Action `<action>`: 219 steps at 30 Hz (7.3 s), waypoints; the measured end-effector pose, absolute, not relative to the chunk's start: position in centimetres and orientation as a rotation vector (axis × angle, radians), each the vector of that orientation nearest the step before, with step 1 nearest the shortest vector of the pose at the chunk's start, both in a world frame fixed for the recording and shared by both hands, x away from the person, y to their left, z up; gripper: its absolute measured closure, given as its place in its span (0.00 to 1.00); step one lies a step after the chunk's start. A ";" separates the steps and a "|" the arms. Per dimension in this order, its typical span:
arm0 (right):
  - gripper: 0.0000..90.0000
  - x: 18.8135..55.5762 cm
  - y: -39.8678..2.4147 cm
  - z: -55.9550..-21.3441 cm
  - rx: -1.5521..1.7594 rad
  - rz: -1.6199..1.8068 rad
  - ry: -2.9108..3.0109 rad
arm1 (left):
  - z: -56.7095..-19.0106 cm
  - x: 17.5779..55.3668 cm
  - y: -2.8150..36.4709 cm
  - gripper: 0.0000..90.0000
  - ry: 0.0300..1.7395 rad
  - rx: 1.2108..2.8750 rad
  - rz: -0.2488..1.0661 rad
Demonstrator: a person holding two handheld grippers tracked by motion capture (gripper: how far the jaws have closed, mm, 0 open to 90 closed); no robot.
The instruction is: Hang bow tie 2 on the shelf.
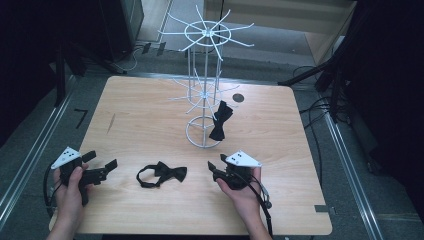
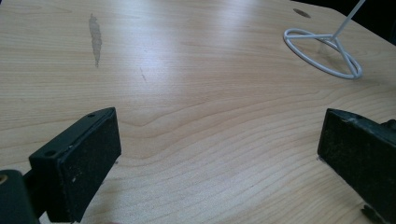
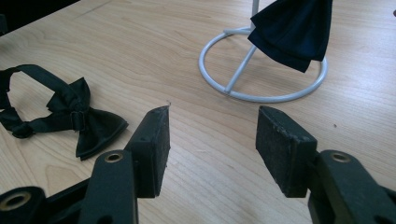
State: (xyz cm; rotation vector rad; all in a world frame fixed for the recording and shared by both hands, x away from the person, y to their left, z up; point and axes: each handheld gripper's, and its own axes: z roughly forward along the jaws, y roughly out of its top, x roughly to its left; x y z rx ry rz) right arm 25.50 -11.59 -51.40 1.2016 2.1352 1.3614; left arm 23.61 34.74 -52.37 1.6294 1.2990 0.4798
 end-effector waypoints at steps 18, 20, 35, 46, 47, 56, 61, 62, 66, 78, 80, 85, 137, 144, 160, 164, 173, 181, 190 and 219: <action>0.51 25.2 -9.8 -51.8 1.161 1.354 2.182 | -52.4 23.6 34.7 0.00 1.297 1.630 0.478; 0.51 25.1 -9.6 -51.8 1.153 1.352 2.191 | -52.4 23.7 34.7 0.00 1.297 1.630 0.478; 0.51 25.2 -7.9 -52.7 1.132 1.332 2.246 | -52.4 23.7 34.7 0.00 1.295 1.629 0.477; 0.51 25.2 -6.9 -52.8 1.108 1.339 2.265 | -52.4 23.7 34.7 0.00 1.295 1.630 0.477; 0.51 25.2 -6.8 -52.8 1.102 1.338 2.270 | -52.4 23.7 34.7 0.00 1.295 1.628 0.478; 0.51 25.5 -5.9 -52.5 1.083 1.339 2.292 | -52.4 23.7 34.7 0.00 1.295 1.629 0.477; 0.51 25.8 -5.1 -52.2 1.072 1.346 2.298 | -52.4 23.7 34.8 0.00 1.295 1.627 0.473; 0.51 25.9 -4.9 -52.3 1.071 1.349 2.301 | -52.4 23.7 34.8 0.00 1.294 1.626 0.473; 0.51 26.1 -4.3 -52.4 1.060 1.334 2.324 | -52.4 23.7 34.8 0.00 1.295 1.624 0.470; 0.51 26.3 -2.9 -52.2 1.021 1.343 2.354 | -52.4 23.7 34.8 0.00 1.294 1.625 0.470; 0.51 26.3 -2.7 -52.3 1.016 1.340 2.360 | -52.4 23.7 34.8 0.00 1.294 1.625 0.470; 0.50 26.1 -2.1 -52.6 1.005 1.342 2.371 | -52.4 23.7 34.8 0.00 1.295 1.626 0.470; 0.92 24.7 -1.9 -53.4 0.888 1.219 2.465 | -52.4 23.7 34.8 0.00 1.295 1.631 0.470; 0.92 24.4 -3.7 -52.4 0.885 1.241 2.420 | -52.4 23.7 34.7 0.00 1.296 1.630 0.474; 0.91 24.6 -8.0 -51.0 1.004 1.341 2.291 | -52.4 23.7 34.7 0.00 1.295 1.630 0.478; 0.91 24.5 -8.3 -50.7 1.005 1.359 2.269 | -52.4 23.7 34.7 0.00 1.296 1.628 0.480; 0.91 24.5 -9.1 -50.0 1.019 1.383 2.225 | -52.4 23.7 34.7 0.00 1.298 1.628 0.474; 0.91 24.4 -9.9 -49.4 1.038 1.416 2.173 | -52.4 23.7 34.8 0.00 1.298 1.624 0.469; 0.91 24.3 -10.7 -48.8 1.039 1.440 2.125 | -52.4 23.7 34.8 0.00 1.298 1.624 0.471; 0.91 23.7 -12.0 -47.0 1.004 1.497 2.005 | -52.4 23.7 34.7 0.00 1.297 1.623 0.472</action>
